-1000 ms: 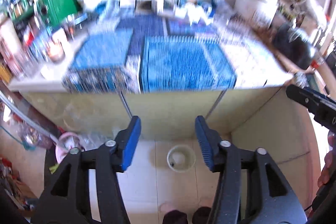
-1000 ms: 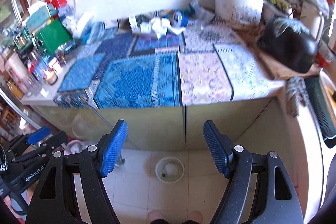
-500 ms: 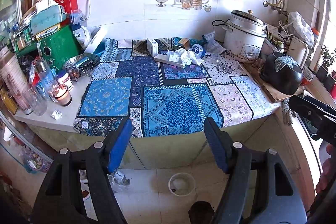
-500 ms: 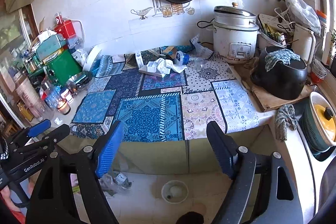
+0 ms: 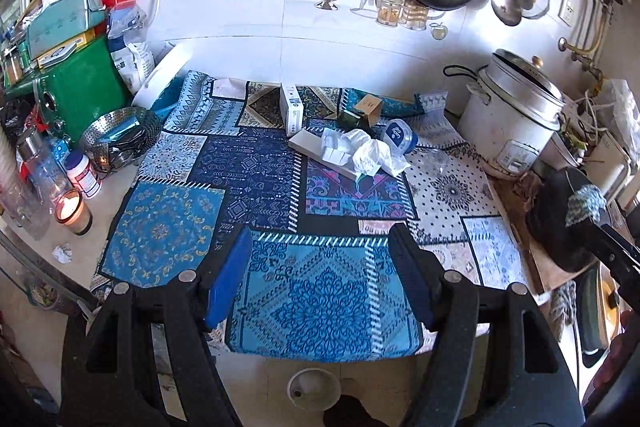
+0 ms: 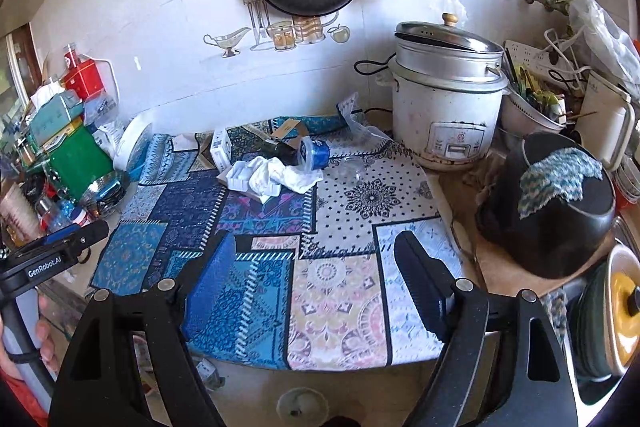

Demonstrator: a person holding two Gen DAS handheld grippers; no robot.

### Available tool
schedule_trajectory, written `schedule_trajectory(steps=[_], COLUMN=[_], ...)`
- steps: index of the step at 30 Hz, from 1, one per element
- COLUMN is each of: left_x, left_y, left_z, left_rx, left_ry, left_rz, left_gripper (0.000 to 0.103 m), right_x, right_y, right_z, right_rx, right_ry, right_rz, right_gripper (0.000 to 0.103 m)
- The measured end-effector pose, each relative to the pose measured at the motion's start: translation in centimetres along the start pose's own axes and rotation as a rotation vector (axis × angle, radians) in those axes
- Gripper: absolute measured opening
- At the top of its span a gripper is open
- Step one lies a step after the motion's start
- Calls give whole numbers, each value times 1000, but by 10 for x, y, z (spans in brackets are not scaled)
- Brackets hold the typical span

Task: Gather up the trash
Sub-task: 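Raise both tools back toward the counter items, then grasp the clear glass jar with the right tool while the left tool grasps the tissue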

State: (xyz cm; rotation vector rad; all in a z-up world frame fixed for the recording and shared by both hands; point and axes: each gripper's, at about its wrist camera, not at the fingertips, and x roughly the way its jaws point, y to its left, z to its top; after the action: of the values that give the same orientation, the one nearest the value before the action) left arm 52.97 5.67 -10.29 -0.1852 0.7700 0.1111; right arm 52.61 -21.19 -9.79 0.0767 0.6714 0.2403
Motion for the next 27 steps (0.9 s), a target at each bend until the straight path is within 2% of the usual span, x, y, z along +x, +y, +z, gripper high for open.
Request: schedule_trajectory(steps=[4, 8, 11, 16, 21, 27], left_x=[42, 79, 102, 149, 198, 256], left_y=[-12, -20, -16, -19, -30, -44], left_z=[26, 49, 65, 90, 112, 126], left_rx=[-57, -30, -43, -11, 66, 162], left_ry=[23, 52, 65, 107, 159, 241], left_rz=[17, 66, 67, 28, -54, -139], left_gripper=[69, 69, 69, 69, 69, 69], right_x=[37, 76, 99, 141, 185, 269], right_y=[-30, -55, -65, -72, -73, -72], right_z=[24, 38, 46, 53, 63, 76], right_rx=[-25, 0, 18, 47, 114, 152], right_ry=[33, 90, 122, 176, 214, 298], right_rz=[-11, -16, -10, -53, -78, -115], right_gripper=[79, 79, 79, 79, 79, 79])
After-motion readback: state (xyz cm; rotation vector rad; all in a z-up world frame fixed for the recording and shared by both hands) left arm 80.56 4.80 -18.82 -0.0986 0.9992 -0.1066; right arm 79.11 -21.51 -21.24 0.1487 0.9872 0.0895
